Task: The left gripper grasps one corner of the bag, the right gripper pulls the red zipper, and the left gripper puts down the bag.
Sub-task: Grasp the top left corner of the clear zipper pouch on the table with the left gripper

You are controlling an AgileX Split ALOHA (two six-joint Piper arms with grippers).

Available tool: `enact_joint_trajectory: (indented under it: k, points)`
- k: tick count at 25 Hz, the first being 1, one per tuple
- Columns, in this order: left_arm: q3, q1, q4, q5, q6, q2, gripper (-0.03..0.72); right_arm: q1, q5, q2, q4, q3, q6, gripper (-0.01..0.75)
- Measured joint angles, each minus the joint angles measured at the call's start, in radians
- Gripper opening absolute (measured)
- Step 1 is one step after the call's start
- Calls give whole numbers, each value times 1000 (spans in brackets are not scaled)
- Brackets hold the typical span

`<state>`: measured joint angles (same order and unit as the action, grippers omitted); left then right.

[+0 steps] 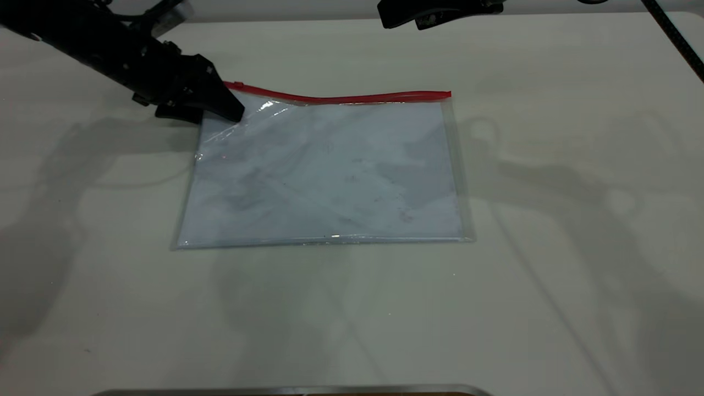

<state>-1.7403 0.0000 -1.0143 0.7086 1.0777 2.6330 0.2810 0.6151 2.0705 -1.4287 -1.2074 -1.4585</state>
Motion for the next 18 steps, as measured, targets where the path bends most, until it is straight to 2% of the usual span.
enact_joint_trajectory:
  k: [4,10,13,18]
  points:
    - [-1,-1,-1,0,0,0,448,0,0,0,0,0,0,561]
    - [-1,-1,-1,11,79,-5,73,0,32,0,0,0,-28,541]
    - [-1,-2,-2,37,201,-23,52,0,39,1,-20,0,-112,529]
    - [-3,-15,-7,131,443,-62,52,0,42,40,-159,-17,-280,529]
